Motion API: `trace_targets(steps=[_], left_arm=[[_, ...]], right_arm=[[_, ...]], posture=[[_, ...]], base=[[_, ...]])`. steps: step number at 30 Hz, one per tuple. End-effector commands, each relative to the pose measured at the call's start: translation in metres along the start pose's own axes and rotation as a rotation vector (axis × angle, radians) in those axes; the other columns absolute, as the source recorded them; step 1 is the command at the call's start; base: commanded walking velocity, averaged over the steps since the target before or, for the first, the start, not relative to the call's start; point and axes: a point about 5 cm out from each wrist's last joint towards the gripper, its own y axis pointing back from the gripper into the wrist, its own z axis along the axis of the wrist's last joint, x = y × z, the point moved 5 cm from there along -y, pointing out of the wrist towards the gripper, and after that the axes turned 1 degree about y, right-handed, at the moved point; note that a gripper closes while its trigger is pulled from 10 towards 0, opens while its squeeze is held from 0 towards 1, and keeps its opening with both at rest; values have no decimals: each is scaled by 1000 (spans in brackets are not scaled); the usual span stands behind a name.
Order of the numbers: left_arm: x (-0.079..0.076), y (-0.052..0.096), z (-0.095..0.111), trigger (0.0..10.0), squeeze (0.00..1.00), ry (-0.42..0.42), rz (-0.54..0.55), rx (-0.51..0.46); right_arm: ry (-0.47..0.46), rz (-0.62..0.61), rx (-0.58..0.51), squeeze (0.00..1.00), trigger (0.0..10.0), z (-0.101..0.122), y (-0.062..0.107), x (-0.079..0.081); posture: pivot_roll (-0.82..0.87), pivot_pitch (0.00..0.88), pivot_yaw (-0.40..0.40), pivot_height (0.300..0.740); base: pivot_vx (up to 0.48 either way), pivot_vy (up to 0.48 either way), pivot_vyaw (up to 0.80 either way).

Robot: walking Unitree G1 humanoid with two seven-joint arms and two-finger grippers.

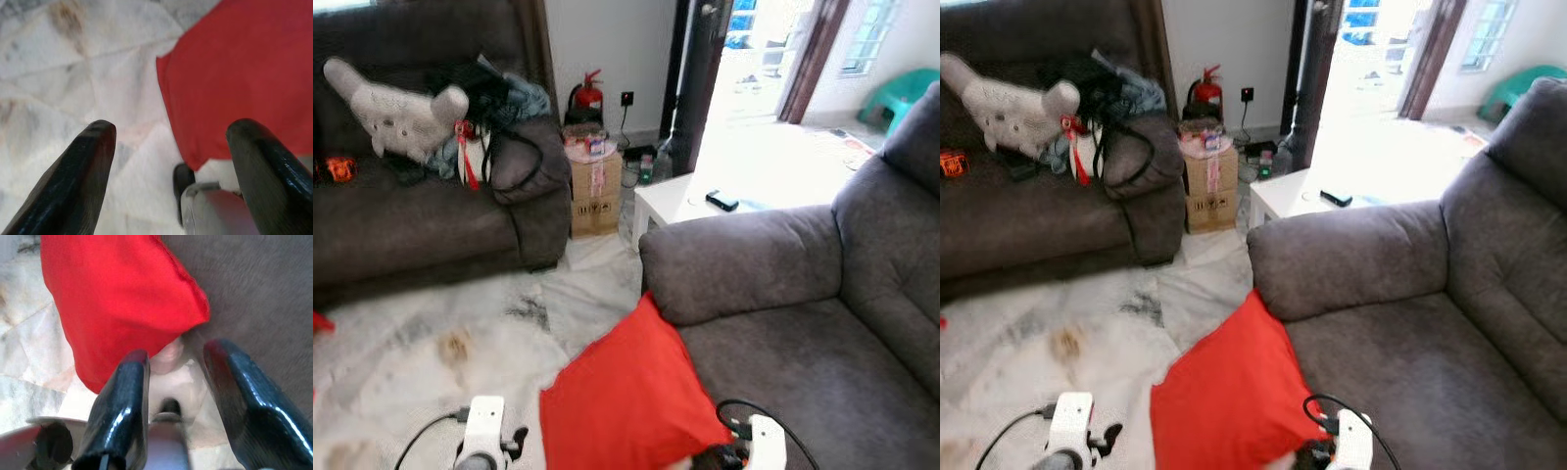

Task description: Move the pillow to the sofa from floor

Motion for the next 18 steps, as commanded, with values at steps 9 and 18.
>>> trace_targets(steps=[9, 18], left_arm=[[-2, -3, 10, 10000, 0, 10, -9, -28], [-4, -4, 32, 10000, 0, 3, -17, -127]], right_arm=[[-30, 6, -103, 0, 10000, 25, 0, -6], [-28, 35, -213, 0, 10000, 51, 0, -3]], posture=[[-7, 0, -65, 740], [-1, 0, -66, 740]], base=[[0, 0, 0], [0, 0, 0]])
